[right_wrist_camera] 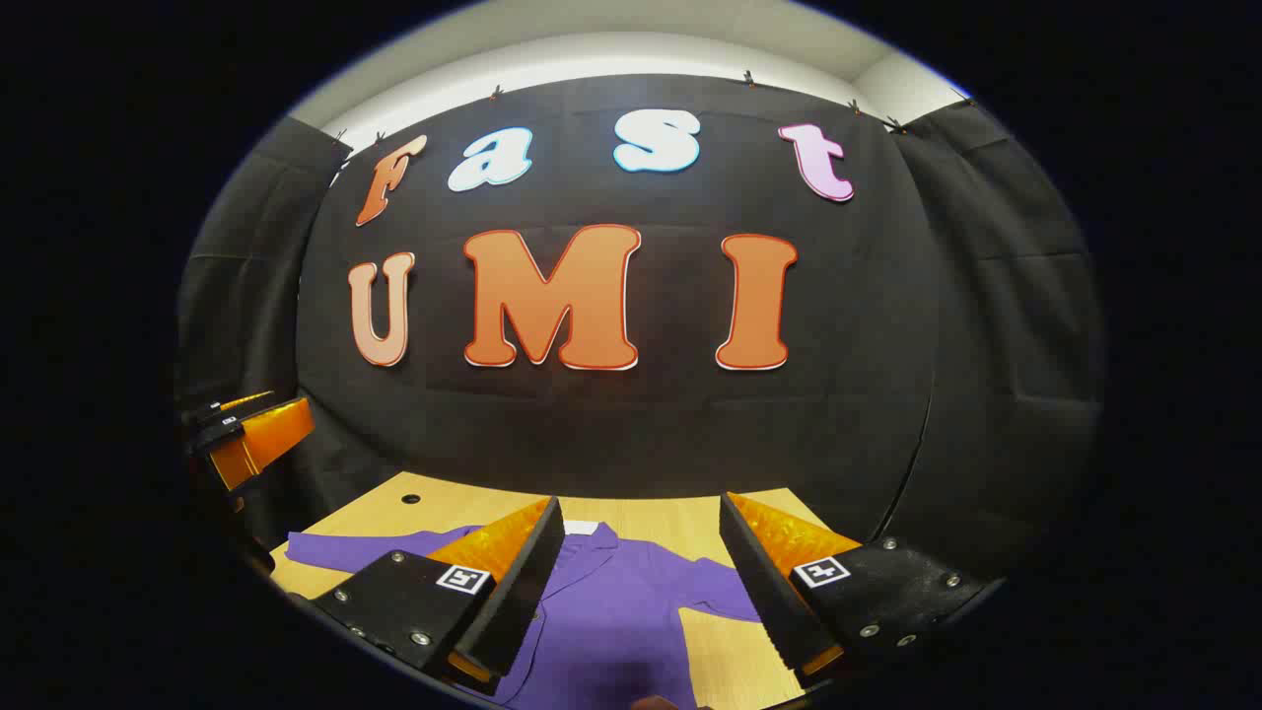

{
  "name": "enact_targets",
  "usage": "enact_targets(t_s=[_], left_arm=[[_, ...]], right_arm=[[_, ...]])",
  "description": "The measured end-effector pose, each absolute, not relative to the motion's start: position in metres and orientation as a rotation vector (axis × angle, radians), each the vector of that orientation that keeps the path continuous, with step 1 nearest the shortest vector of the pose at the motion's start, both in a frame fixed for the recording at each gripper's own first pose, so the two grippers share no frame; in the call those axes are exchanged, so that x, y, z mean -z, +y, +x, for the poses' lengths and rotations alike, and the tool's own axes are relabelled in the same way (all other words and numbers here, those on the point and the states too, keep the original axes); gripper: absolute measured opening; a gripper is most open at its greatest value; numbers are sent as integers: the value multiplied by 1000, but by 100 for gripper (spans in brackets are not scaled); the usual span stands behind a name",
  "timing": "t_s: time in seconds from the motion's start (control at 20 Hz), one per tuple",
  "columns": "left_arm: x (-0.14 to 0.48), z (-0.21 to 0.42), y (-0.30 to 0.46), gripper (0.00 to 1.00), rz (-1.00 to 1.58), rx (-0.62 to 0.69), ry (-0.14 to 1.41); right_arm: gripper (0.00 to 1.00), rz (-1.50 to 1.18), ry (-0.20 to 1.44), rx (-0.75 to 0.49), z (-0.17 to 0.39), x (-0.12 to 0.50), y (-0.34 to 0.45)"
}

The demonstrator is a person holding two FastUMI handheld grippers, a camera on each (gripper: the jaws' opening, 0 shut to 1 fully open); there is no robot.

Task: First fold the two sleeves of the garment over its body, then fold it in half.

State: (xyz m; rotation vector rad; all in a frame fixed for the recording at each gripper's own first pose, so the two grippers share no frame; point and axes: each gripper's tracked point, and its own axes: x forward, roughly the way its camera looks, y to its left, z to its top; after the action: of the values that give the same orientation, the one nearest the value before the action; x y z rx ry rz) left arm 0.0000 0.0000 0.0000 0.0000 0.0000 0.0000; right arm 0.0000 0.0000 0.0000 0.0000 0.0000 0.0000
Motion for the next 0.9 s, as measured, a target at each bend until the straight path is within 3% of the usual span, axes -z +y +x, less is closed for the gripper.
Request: enact_targets(t_s=[0.9], left_arm=[[20, -12, 13, 96, 46, 71, 35]], right_arm=[[96, 20, 88, 94, 0, 33, 5]])
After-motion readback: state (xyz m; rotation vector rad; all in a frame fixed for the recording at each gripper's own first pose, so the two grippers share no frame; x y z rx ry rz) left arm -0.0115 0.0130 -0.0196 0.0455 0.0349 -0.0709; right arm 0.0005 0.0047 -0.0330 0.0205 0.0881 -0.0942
